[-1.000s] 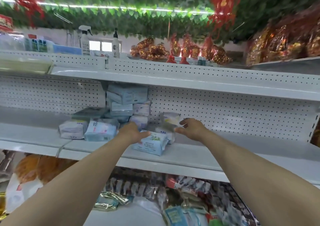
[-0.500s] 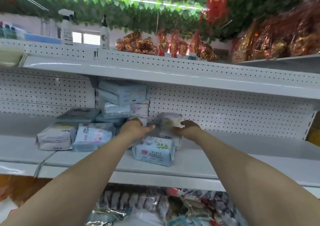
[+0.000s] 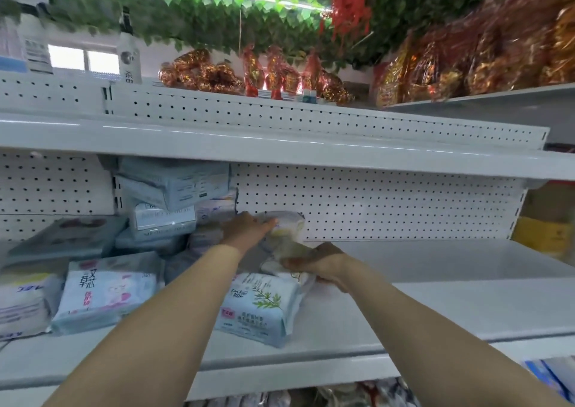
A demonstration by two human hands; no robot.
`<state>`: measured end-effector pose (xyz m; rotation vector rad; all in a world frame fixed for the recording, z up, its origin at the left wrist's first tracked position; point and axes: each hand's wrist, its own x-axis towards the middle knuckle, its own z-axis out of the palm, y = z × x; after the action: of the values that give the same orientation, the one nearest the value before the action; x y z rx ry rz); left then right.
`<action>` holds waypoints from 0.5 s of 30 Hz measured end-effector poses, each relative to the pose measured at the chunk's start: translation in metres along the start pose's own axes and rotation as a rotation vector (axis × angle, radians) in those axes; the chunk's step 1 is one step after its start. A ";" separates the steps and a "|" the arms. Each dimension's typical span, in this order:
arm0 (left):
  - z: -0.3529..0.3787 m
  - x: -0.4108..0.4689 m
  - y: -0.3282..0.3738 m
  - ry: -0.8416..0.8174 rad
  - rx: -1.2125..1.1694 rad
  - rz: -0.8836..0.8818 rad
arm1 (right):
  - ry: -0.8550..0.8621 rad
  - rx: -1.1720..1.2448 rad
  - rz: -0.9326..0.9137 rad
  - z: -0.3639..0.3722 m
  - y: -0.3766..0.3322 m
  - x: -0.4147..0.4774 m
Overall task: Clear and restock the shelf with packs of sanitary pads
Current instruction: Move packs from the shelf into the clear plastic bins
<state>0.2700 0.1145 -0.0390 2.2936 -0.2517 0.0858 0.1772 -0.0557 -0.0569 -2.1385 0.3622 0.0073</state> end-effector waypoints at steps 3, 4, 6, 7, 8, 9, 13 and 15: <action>0.009 0.020 0.016 -0.019 -0.054 0.023 | 0.041 0.162 0.023 -0.005 0.014 0.007; 0.013 0.029 0.020 -0.025 -0.072 0.032 | 0.060 0.230 0.039 -0.008 0.020 0.009; 0.023 0.042 0.024 -0.028 -0.106 0.040 | 0.078 0.307 0.086 -0.016 0.029 0.009; 0.028 0.047 0.025 -0.034 -0.120 0.043 | 0.072 0.317 0.103 -0.022 0.033 0.008; 0.033 0.051 0.025 -0.045 -0.133 0.042 | 0.058 0.332 0.116 -0.026 0.035 0.006; 0.038 0.056 0.024 -0.051 -0.143 0.047 | 0.033 0.352 0.114 -0.029 0.040 0.006; 0.054 0.062 0.011 -0.034 -0.112 0.049 | 0.015 0.408 0.090 -0.030 0.048 0.007; 0.058 0.063 0.003 -0.050 -0.137 0.028 | 0.029 0.407 0.088 -0.027 0.046 0.008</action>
<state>0.3305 0.0603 -0.0667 2.1578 -0.3068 0.0248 0.1696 -0.1031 -0.0801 -1.7216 0.4350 -0.0436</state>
